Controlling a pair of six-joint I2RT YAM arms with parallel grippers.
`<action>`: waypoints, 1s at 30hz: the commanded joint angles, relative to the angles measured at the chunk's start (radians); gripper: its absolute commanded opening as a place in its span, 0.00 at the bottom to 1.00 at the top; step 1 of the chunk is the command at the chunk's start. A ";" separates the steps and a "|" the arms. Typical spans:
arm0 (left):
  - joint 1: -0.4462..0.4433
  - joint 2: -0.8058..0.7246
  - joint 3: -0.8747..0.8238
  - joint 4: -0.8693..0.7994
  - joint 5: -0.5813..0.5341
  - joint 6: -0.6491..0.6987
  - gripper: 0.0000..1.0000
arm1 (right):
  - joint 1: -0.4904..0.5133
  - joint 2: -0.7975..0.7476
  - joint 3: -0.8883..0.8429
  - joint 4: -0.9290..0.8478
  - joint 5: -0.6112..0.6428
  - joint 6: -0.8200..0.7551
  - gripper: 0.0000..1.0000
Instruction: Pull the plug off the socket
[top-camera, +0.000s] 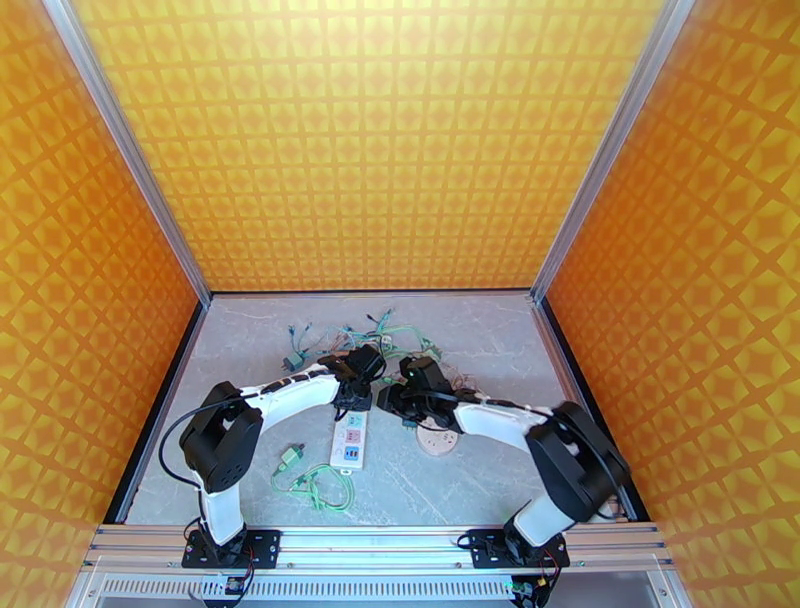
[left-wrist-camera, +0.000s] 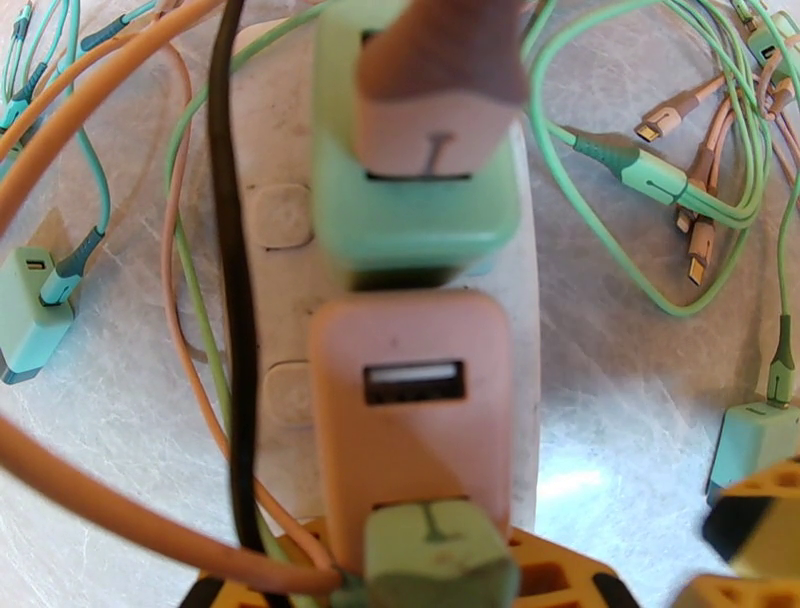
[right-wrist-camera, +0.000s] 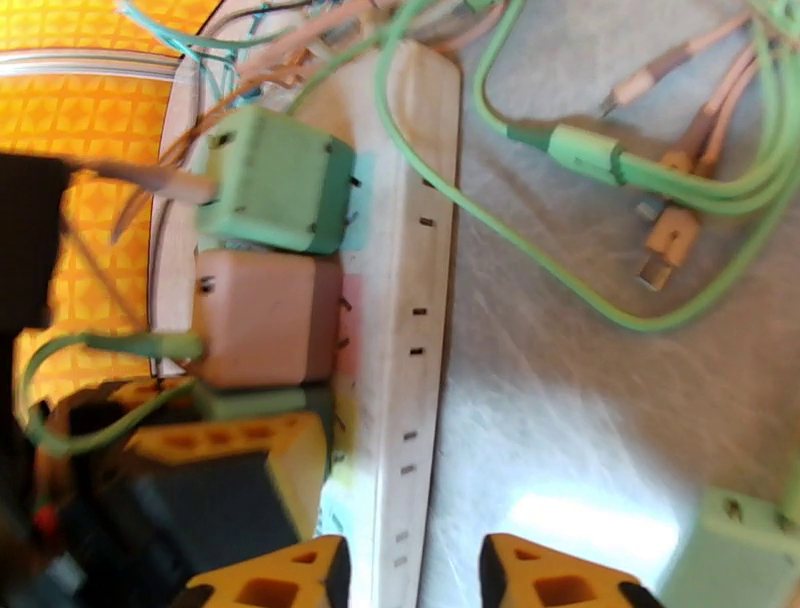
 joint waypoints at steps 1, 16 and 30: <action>-0.007 0.005 0.023 -0.017 0.045 0.024 0.17 | -0.006 0.071 0.051 0.095 -0.065 0.046 0.35; -0.007 0.027 0.021 0.019 0.076 0.036 0.18 | -0.040 0.296 0.163 0.249 -0.159 0.152 0.35; 0.009 0.007 0.010 0.073 0.167 0.047 0.14 | -0.049 0.376 0.227 0.010 -0.140 0.041 0.26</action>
